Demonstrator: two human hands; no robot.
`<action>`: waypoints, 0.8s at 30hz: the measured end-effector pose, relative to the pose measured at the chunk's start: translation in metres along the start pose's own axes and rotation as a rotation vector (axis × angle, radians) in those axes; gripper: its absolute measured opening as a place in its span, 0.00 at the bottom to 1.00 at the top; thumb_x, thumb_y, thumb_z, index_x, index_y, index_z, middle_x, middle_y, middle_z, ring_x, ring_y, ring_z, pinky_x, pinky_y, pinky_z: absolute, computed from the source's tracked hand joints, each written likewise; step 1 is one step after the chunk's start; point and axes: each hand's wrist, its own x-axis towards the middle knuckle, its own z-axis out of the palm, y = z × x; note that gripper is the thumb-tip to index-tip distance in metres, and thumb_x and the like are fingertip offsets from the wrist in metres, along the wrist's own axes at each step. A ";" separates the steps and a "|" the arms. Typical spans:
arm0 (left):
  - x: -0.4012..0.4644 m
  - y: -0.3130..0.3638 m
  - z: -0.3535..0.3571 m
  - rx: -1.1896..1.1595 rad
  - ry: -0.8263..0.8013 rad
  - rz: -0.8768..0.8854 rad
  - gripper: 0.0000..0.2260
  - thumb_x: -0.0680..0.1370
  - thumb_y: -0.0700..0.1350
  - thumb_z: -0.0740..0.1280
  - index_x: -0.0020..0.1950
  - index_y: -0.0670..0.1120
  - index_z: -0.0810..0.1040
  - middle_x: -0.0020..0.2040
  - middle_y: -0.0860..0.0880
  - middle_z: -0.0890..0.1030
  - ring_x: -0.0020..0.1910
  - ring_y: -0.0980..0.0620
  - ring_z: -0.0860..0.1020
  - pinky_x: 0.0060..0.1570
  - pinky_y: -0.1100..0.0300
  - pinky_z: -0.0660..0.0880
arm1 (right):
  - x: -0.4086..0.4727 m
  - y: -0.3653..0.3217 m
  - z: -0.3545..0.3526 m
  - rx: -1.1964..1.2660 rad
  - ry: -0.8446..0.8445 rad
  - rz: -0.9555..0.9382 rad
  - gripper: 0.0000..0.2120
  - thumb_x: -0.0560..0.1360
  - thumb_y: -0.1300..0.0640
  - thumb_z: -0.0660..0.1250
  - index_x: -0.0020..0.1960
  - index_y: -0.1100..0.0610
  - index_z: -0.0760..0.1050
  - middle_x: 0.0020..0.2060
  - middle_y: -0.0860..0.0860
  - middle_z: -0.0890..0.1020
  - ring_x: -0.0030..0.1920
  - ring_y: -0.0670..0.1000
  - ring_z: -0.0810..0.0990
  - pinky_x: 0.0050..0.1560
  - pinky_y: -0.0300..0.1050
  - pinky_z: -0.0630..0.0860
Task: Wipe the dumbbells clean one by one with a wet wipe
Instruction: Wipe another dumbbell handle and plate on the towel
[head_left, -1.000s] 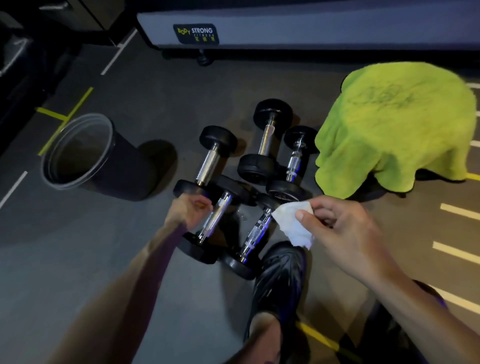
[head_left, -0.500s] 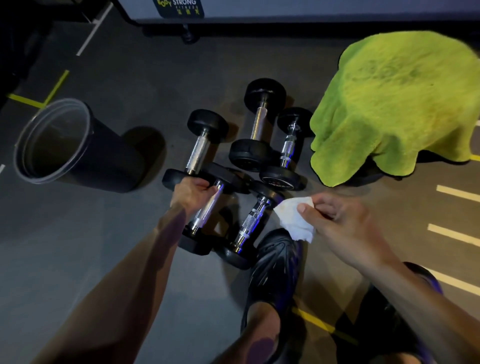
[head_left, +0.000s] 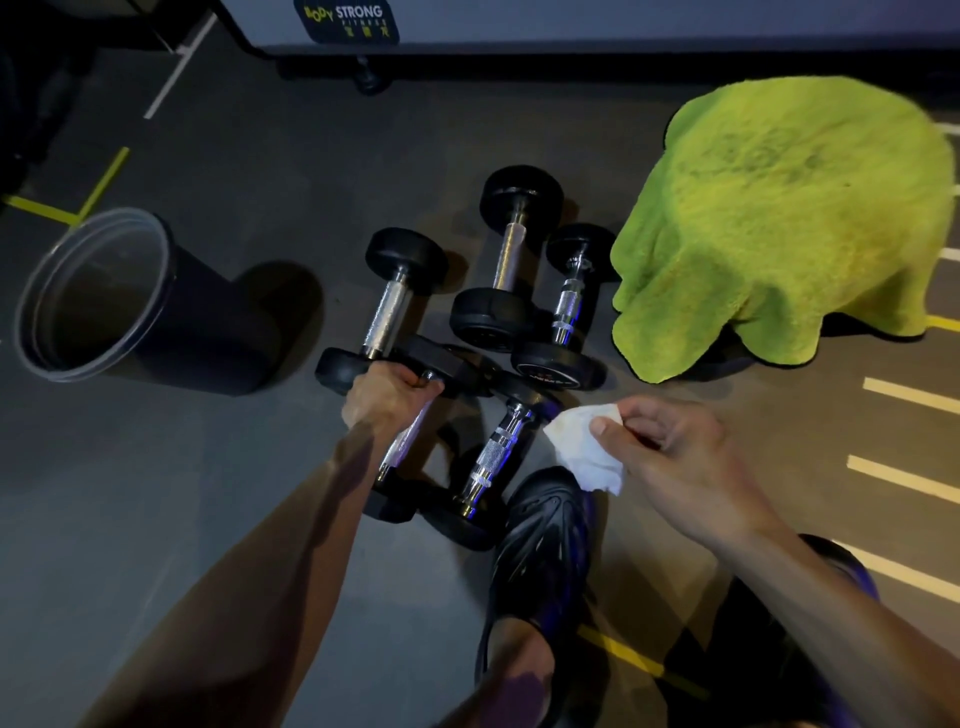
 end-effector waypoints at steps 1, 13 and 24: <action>-0.003 0.003 0.000 0.022 0.009 -0.005 0.15 0.74 0.62 0.77 0.53 0.54 0.87 0.56 0.48 0.86 0.61 0.44 0.83 0.59 0.53 0.78 | 0.001 -0.001 0.000 0.007 -0.003 0.005 0.03 0.79 0.48 0.73 0.47 0.45 0.84 0.47 0.43 0.89 0.52 0.41 0.86 0.61 0.52 0.81; 0.001 0.012 0.012 0.216 -0.039 -0.003 0.22 0.81 0.60 0.69 0.69 0.48 0.80 0.68 0.40 0.81 0.68 0.36 0.79 0.65 0.47 0.75 | 0.025 -0.020 0.010 0.045 -0.011 -0.034 0.05 0.80 0.54 0.73 0.45 0.52 0.84 0.41 0.38 0.88 0.45 0.33 0.84 0.45 0.26 0.72; 0.025 0.006 0.006 0.218 -0.252 0.126 0.19 0.83 0.55 0.67 0.68 0.45 0.81 0.65 0.40 0.83 0.65 0.39 0.81 0.63 0.51 0.77 | 0.020 -0.023 0.009 0.048 -0.026 -0.030 0.05 0.80 0.54 0.73 0.47 0.54 0.84 0.41 0.39 0.88 0.45 0.38 0.86 0.44 0.25 0.73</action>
